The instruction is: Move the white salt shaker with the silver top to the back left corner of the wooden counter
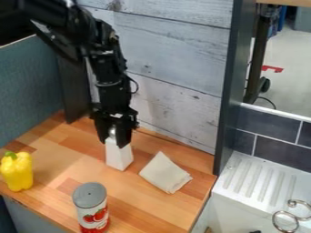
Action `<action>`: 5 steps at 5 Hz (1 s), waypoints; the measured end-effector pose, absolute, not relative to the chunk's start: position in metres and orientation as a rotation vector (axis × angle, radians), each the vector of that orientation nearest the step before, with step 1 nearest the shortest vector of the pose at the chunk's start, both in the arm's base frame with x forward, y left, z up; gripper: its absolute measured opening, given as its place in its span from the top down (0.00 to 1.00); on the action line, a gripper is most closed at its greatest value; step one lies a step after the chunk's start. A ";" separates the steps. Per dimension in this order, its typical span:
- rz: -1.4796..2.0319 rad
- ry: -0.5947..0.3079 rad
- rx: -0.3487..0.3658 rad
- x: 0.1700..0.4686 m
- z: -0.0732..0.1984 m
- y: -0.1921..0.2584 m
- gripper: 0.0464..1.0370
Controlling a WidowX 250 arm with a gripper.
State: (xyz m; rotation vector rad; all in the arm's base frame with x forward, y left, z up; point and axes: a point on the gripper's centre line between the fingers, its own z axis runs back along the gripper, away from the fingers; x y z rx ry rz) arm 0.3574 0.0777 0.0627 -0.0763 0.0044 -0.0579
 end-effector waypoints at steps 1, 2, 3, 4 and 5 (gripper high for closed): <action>-0.052 -0.098 -0.068 0.332 0.120 0.098 0.43; 0.022 -0.092 -0.050 0.316 0.139 0.131 0.43; 0.050 -0.086 -0.021 0.327 0.143 0.161 0.43; 0.069 -0.063 -0.018 0.336 0.130 0.183 0.43; 0.085 -0.007 0.007 0.345 0.109 0.197 0.43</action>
